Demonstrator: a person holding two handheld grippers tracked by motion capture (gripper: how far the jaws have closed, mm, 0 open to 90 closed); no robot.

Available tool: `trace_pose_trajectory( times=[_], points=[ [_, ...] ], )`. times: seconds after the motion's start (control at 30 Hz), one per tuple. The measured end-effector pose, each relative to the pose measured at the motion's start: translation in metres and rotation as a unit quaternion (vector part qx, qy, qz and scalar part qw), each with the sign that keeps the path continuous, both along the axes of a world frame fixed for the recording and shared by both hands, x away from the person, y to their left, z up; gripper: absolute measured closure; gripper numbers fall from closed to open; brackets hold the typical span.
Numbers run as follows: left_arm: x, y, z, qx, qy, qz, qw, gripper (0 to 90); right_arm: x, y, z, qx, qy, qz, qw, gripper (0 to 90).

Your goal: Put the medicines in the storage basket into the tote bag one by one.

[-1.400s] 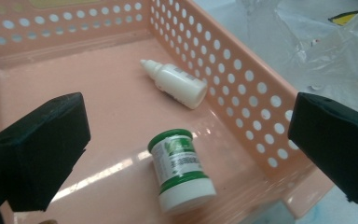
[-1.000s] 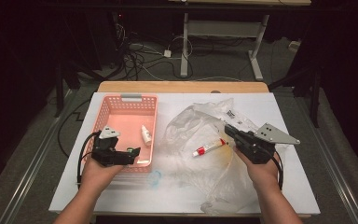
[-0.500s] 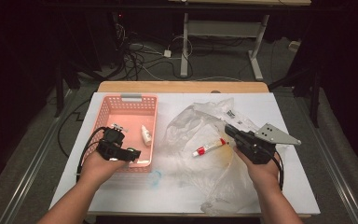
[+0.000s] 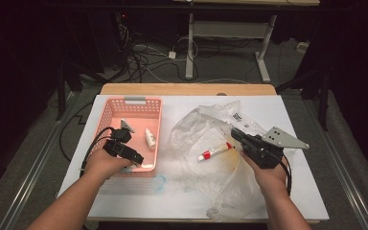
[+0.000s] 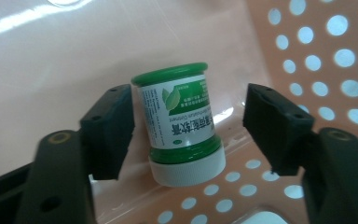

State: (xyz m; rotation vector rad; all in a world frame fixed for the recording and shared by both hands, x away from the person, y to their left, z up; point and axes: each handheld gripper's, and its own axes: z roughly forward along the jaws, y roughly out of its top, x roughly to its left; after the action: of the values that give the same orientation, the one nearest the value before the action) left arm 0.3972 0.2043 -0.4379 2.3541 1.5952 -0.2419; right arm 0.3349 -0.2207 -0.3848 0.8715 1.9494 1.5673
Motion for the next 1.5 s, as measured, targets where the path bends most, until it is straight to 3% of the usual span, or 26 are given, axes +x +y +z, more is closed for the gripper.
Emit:
trace_pose_trajectory(
  times=[0.23,0.43,0.73,1.03,1.2,1.37,1.5],
  points=[
    [0.005,-0.005,-0.004,0.034,0.023,-0.001,0.9992,45.5,0.0,0.0,0.0,-0.002,0.001,0.0,1.0,90.0],
    [0.003,-0.008,-0.005,0.051,0.011,-0.006,0.9986,53.2,0.0,0.0,0.0,-0.004,0.0,0.002,1.0,90.0],
    [-0.003,-0.012,-0.004,0.069,-0.017,-0.014,0.9974,53.7,0.0,0.001,0.0,-0.004,-0.004,0.003,1.0,90.0],
    [-0.011,-0.005,0.001,0.033,-0.062,-0.003,0.9976,53.8,-0.001,0.0,0.0,-0.001,-0.004,0.001,1.0,90.0],
    [-0.02,-0.003,0.005,0.018,-0.114,0.005,0.9933,53.8,-0.001,0.0,0.0,-0.002,-0.004,0.002,1.0,90.0],
    [-0.03,0.0,0.009,0.001,-0.164,0.012,0.9864,53.9,-0.001,0.0,0.0,-0.003,-0.005,0.002,1.0,90.0],
    [-0.036,0.001,0.01,-0.007,-0.19,0.016,0.9817,53.9,-0.001,0.0,0.0,-0.003,-0.004,0.001,1.0,90.0]
  ],
)
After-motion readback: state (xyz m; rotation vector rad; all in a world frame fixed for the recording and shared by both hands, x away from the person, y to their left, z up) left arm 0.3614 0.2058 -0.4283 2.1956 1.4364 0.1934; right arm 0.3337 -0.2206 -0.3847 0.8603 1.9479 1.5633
